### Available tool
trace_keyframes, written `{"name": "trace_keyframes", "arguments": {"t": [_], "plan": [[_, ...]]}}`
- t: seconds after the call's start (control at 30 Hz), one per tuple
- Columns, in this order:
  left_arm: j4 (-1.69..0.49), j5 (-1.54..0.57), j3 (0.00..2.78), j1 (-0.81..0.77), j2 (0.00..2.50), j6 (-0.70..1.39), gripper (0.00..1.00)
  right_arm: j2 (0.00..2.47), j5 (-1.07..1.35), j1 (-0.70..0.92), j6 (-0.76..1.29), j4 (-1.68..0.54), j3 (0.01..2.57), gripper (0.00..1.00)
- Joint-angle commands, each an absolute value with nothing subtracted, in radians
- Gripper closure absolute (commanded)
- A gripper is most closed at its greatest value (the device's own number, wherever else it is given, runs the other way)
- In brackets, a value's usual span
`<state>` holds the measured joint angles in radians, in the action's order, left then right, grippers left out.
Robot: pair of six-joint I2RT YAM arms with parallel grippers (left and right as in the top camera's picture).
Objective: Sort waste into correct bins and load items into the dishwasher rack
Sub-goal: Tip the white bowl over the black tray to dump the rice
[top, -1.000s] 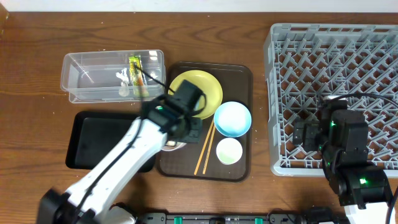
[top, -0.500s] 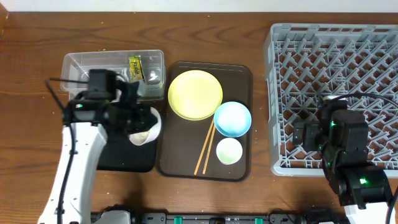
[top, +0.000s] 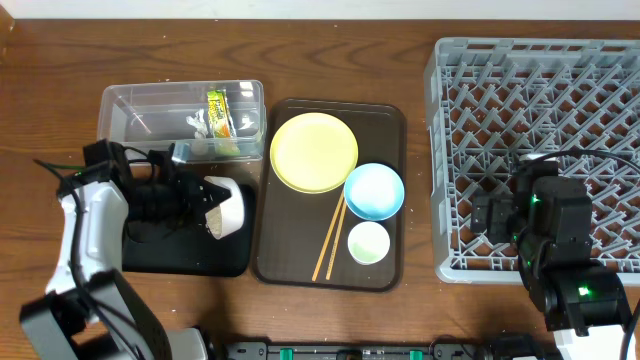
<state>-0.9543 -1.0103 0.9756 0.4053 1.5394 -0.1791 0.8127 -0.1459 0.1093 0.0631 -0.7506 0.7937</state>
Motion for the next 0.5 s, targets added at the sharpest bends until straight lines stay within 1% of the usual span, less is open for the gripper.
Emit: {"name": "trace_keyframes", "arguments": {"t": [0.0,0.23,0.37,0.47], "plan": [[-0.944,-1.11,0.969,0.44,1.605,-0.229,0.94,0.812,-0.141,0.095,0.055,-0.753,0.816,0.01],[-0.884,-1.119,0.969,0.448,1.709,-0.228,0.94,0.812,-0.141,0.095,0.055,-0.753,0.816,0.01],[-0.844,-1.122,0.969,0.448,1.72,-0.228,0.94,0.812,-0.141,0.095,0.055,-0.753,0.816,0.01],[-0.804,-1.176,0.969,0.448,1.719,-0.227,0.94,0.812,-0.137,0.095,0.055,-0.753,0.816,0.01]]}}
